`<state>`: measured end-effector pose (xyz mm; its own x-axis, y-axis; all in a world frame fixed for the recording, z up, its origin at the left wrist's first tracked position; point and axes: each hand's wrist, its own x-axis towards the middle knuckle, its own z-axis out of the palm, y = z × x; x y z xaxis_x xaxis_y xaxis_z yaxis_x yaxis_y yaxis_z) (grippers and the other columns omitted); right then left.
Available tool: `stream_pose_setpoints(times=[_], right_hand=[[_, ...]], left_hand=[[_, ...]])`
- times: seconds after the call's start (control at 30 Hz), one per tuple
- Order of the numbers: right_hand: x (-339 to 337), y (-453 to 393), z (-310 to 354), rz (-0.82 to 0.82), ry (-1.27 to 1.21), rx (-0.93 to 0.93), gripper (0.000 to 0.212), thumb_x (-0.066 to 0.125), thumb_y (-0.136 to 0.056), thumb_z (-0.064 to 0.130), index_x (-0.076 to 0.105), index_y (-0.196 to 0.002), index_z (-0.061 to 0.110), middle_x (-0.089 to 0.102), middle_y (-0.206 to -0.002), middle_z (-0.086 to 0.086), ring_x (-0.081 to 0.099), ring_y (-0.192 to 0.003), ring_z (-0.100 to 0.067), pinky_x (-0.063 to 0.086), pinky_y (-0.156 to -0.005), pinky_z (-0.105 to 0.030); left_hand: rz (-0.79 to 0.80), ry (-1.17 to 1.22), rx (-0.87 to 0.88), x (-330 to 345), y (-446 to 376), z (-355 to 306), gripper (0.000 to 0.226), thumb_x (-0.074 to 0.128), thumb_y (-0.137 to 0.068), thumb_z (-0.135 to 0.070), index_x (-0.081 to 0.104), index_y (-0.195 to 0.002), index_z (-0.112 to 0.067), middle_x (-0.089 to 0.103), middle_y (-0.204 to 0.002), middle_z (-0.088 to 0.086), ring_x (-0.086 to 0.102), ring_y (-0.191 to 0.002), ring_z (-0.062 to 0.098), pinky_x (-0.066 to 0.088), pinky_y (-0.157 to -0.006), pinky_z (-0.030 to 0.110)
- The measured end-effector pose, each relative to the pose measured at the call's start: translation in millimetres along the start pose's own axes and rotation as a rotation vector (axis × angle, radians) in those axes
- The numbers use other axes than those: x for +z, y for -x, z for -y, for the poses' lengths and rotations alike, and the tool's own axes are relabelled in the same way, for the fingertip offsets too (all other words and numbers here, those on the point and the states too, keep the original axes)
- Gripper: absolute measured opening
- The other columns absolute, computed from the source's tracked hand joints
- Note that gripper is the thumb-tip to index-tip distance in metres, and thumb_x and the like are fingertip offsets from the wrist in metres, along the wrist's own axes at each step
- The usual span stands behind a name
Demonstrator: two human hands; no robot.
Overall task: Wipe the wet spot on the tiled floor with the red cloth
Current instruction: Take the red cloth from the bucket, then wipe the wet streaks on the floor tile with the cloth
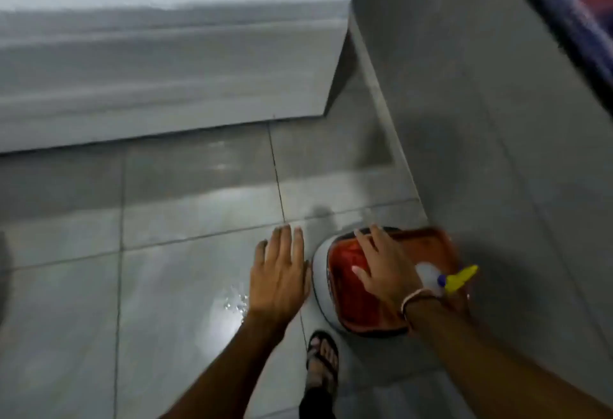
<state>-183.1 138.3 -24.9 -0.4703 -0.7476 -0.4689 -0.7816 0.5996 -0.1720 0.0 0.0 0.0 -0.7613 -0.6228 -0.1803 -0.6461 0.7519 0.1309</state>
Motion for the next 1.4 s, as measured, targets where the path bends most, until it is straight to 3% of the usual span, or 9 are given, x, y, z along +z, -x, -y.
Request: stream_pose_setpoints(times=[0.13,0.3,0.57,0.8,1.0,1.1,1.2,1.3,1.4], right_hand=[[139.3,-10.3,-46.4,0.065,0.027,0.078,0.084,0.052,-0.103,0.053,0.004,-0.166,0.023,0.0,-0.174,-0.023,0.005,-0.163,-0.039,0.012,-0.134,-0.053],[220.1,-36.9,-51.6,-0.178,-0.103,0.117,0.075,0.04,-0.1,0.049,0.015,-0.166,0.022,0.005,-0.173,-0.028,0.005,-0.163,-0.04,0.01,-0.132,-0.057],[191.2,-37.7,-32.3,-0.267,-0.595,0.269,0.062,0.045,-0.098,-0.012,0.044,-0.154,0.012,0.019,-0.174,-0.015,0.016,-0.163,-0.032,0.026,-0.132,-0.058],[126.1,-25.9,84.2,-0.47,-0.834,0.304,0.06,0.044,-0.099,-0.014,0.051,-0.151,0.015,0.024,-0.173,-0.014,0.027,-0.159,-0.033,0.031,-0.131,-0.051],[219.9,-88.6,187.3,-0.513,-0.938,0.384,0.065,0.04,-0.092,-0.02,0.057,-0.146,0.013,0.036,-0.167,-0.017,0.035,-0.156,-0.031,0.022,-0.125,-0.017],[299.1,-139.8,184.4,-0.576,-0.832,0.424,0.062,0.04,-0.095,-0.02,0.056,-0.147,0.011,0.026,-0.17,-0.022,0.024,-0.16,-0.037,0.019,-0.135,-0.042],[395.8,-160.0,173.1,-0.347,-0.512,0.168,0.058,0.046,-0.101,-0.008,0.044,-0.156,0.013,0.007,-0.174,-0.022,0.009,-0.162,-0.041,0.017,-0.135,-0.055],[459.9,-158.1,159.7,-0.246,-0.274,-0.126,0.06,0.058,-0.105,0.019,0.034,-0.16,0.013,0.007,-0.174,-0.022,0.012,-0.162,-0.04,0.016,-0.133,-0.056],[484.4,-176.4,156.0,-0.306,-0.209,-0.191,0.066,0.051,-0.109,0.029,0.017,-0.164,0.013,0.006,-0.174,-0.02,0.008,-0.163,-0.035,0.01,-0.134,-0.054]], left_hand=[[0.117,0.051,0.104,144.9,11.4,-43.0,0.064,0.064,-0.095,-0.038,0.054,-0.148,-0.003,0.052,-0.154,0.021,0.051,-0.144,0.033,0.05,-0.112,0.049],[0.043,0.075,0.219,248.6,2.8,-62.3,0.063,0.039,-0.106,-0.036,0.033,-0.159,-0.002,0.03,-0.167,0.022,0.029,-0.156,0.033,0.034,-0.125,0.048],[0.083,0.1,0.152,230.2,4.9,-48.3,0.066,0.034,-0.108,-0.04,0.028,-0.161,-0.001,0.024,-0.17,0.021,0.021,-0.159,0.031,0.03,-0.127,0.048],[0.065,0.064,-0.041,188.3,48.2,48.3,0.068,0.037,-0.107,-0.04,0.028,-0.16,0.001,0.025,-0.169,0.022,0.026,-0.158,0.034,0.028,-0.127,0.048],[0.035,0.025,-0.249,274.1,87.7,210.2,0.072,0.023,-0.105,-0.044,0.024,-0.161,0.001,0.02,-0.17,0.022,0.022,-0.159,0.036,0.017,-0.127,0.045],[0.082,0.011,-0.373,346.4,109.4,286.3,0.075,0.017,-0.104,-0.046,0.016,-0.162,0.002,0.012,-0.172,0.023,0.016,-0.16,0.035,0.018,-0.129,0.049],[0.084,-0.01,-0.396,417.5,135.0,330.8,0.074,0.022,-0.104,-0.043,0.022,-0.16,0.006,0.02,-0.169,0.027,0.024,-0.158,0.04,0.027,-0.126,0.054],[0.056,0.015,-0.379,469.1,153.3,349.6,0.075,0.019,-0.104,-0.044,0.025,-0.16,0.006,0.022,-0.169,0.026,0.026,-0.157,0.041,0.028,-0.124,0.055],[0.01,0.053,-0.341,508.6,166.1,363.6,0.072,0.023,-0.104,-0.043,0.026,-0.16,0.004,0.021,-0.169,0.023,0.025,-0.157,0.039,0.027,-0.125,0.054]])
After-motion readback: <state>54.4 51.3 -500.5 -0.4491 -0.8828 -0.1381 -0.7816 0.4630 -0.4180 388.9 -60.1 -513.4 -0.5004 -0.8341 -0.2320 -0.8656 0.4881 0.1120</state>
